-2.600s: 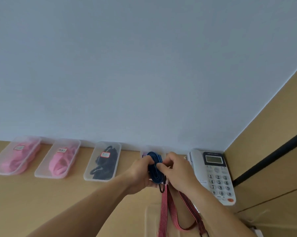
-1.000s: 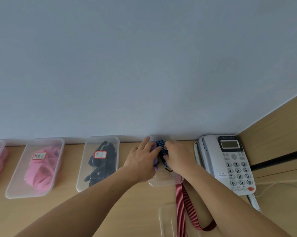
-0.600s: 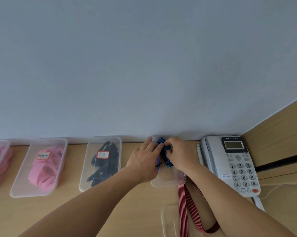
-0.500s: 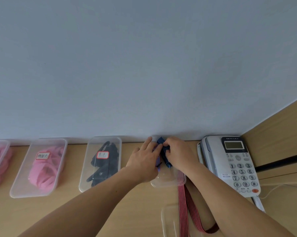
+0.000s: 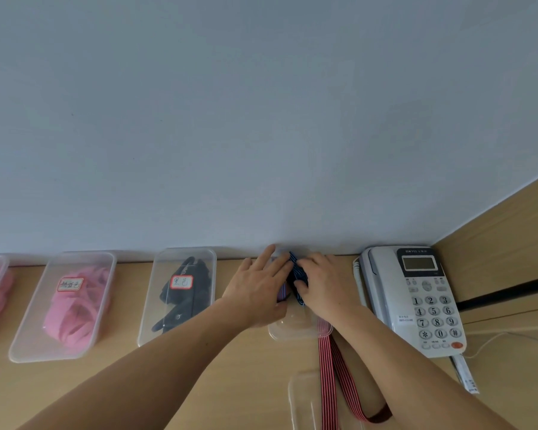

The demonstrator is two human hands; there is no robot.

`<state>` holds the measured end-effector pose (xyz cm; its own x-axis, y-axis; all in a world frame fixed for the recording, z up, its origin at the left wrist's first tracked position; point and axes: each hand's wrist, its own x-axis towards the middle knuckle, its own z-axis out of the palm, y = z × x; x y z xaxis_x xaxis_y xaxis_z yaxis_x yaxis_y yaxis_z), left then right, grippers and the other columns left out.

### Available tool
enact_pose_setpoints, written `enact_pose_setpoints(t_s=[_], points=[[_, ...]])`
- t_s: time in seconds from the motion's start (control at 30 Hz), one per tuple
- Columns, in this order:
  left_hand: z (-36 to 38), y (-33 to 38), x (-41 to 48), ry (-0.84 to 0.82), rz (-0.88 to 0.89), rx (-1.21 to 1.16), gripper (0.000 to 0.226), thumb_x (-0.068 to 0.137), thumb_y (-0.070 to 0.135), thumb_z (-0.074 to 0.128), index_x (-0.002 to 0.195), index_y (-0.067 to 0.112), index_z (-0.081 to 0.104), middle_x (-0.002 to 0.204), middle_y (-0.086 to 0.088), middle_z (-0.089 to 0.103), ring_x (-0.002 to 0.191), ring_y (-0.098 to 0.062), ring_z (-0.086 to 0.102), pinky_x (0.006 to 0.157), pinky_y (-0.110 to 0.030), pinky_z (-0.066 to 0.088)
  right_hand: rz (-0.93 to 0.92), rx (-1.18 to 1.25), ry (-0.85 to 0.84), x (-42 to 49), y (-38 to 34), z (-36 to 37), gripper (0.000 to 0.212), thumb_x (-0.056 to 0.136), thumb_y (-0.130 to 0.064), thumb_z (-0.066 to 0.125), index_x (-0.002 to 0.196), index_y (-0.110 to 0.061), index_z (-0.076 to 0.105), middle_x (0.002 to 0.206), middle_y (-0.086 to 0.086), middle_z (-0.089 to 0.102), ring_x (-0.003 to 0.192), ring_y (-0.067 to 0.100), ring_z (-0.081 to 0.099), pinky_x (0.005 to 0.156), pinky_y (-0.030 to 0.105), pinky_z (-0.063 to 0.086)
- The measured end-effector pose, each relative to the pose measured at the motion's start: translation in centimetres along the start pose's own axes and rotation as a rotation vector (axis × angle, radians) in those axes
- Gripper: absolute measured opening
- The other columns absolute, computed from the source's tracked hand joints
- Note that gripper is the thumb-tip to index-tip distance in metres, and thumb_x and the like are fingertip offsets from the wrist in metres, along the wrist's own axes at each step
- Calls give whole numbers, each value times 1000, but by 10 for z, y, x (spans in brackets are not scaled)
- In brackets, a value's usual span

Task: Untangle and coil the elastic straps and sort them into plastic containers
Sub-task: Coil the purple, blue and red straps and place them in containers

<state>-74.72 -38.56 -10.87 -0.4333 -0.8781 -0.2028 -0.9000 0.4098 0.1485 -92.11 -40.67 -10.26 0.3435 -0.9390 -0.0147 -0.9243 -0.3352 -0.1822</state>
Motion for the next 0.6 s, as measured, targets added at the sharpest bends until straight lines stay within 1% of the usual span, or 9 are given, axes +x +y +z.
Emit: enact_pose_setpoints(t_s=[0.07,0.13,0.2,0.3,0.33,0.4,0.47,0.5,0.6], points=[[0,1,1,7,-12,-15,86,87,53,46,157,25,4,165,6,4,152,-23,-8,120,-44,14,3,-20,5,-1,1,0,36,83,-34,66,116,-22,65,111,-2,61,97,22,56,79,35,52],[1,2,1,14,-15,-18,85,87,51,47,156,27,5,165,6,6,152,-23,-7,120,-44,14,-3,-46,22,-3,2,-1,37,81,-34,66,116,-23,65,113,-2,60,95,21,55,77,32,52],[3,2,1,1,-6,-4,79,89,50,44,156,26,9,165,5,5,151,-24,-12,120,-45,15,-13,-58,50,-7,4,-2,39,79,-34,69,116,-23,64,116,-1,58,94,21,56,74,32,52],[3,3,1,-15,-17,-22,75,91,49,40,156,26,10,166,5,2,151,-24,-16,119,-45,17,-17,-57,84,-12,6,-1,47,76,-32,74,119,-19,62,121,2,56,95,22,57,72,33,55],[3,4,1,-16,-21,-30,75,92,49,40,156,26,9,166,6,2,151,-23,-17,119,-46,18,-27,-53,101,-13,7,0,46,75,-30,75,117,-18,62,120,1,56,95,22,57,71,33,55],[2,5,0,-21,-33,-47,75,92,49,41,156,27,9,166,8,1,151,-22,-17,119,-46,18,-75,-52,120,-14,7,1,37,75,-29,76,108,-19,67,110,-2,61,91,21,55,72,34,54],[0,6,-1,-23,-42,-57,74,92,49,41,156,28,9,166,8,0,151,-21,-17,120,-46,17,-108,-68,109,-16,8,1,30,77,-30,74,105,-18,70,101,-4,67,88,21,55,74,35,53],[-1,6,-2,-24,-45,-54,74,93,48,41,156,27,9,166,8,0,151,-21,-16,120,-45,16,-111,-76,89,-16,9,-1,30,80,-30,70,107,-18,70,101,-4,68,89,22,55,76,36,52],[-3,10,-4,-43,-60,-45,76,93,47,44,157,24,9,166,5,-1,151,-22,-14,121,-44,14,-112,-86,5,-20,9,-7,35,88,-31,59,121,-20,63,116,-5,65,101,22,51,86,36,47]])
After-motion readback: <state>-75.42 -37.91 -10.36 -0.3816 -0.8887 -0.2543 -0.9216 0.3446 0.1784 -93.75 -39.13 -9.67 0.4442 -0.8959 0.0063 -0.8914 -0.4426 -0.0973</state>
